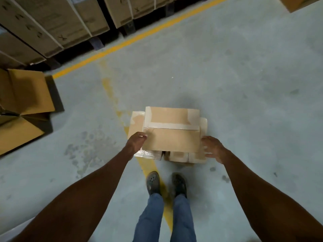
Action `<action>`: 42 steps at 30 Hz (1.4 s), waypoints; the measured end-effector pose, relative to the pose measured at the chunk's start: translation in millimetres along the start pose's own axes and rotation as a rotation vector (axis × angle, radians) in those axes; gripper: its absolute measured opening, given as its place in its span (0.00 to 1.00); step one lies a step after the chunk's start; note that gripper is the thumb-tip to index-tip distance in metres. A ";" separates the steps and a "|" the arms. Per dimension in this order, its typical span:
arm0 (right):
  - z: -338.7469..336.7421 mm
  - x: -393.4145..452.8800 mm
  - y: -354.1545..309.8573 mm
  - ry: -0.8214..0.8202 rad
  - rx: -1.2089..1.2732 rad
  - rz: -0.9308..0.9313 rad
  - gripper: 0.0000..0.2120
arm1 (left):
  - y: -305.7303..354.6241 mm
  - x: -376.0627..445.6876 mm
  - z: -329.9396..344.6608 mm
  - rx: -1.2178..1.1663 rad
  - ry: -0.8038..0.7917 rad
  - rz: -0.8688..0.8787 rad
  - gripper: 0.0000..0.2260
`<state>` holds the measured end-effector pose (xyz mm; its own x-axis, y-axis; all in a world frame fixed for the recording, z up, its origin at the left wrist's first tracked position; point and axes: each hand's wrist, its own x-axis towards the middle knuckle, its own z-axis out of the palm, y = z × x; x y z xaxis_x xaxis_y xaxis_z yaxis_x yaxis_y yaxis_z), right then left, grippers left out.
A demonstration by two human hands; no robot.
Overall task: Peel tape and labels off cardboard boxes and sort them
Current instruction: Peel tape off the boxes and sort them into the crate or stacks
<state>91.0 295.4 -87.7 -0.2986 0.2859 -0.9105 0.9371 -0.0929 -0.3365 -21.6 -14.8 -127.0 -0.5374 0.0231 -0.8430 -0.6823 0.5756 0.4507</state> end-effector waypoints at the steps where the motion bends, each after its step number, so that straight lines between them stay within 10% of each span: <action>1: 2.3 14.9 -3.5 0.001 0.061 0.009 0.19 | -2.9 19.3 7.6 -0.001 0.012 0.015 0.11; 6: 18.2 90.9 -11.0 0.006 0.025 -0.039 0.25 | -2.2 87.5 33.7 -0.091 0.032 0.069 0.41; 12: 28.6 155.5 -12.3 -0.055 0.063 -0.157 0.28 | -12.4 145.6 43.2 -0.090 -0.021 0.202 0.25; 23: 33.0 171.7 8.6 -0.153 0.295 -0.238 0.29 | -34.4 151.1 49.9 -0.293 -0.091 0.210 0.28; 42: -13.6 -204.3 -26.2 -0.132 0.034 -0.655 0.25 | -37.6 -264.7 -21.9 -0.661 0.179 0.351 0.29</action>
<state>129.9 252.4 110.4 -0.8254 0.1745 -0.5369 0.5494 0.0297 -0.8350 135.4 -60.4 85.6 -0.8106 -0.0511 -0.5833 -0.5813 -0.0502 0.8122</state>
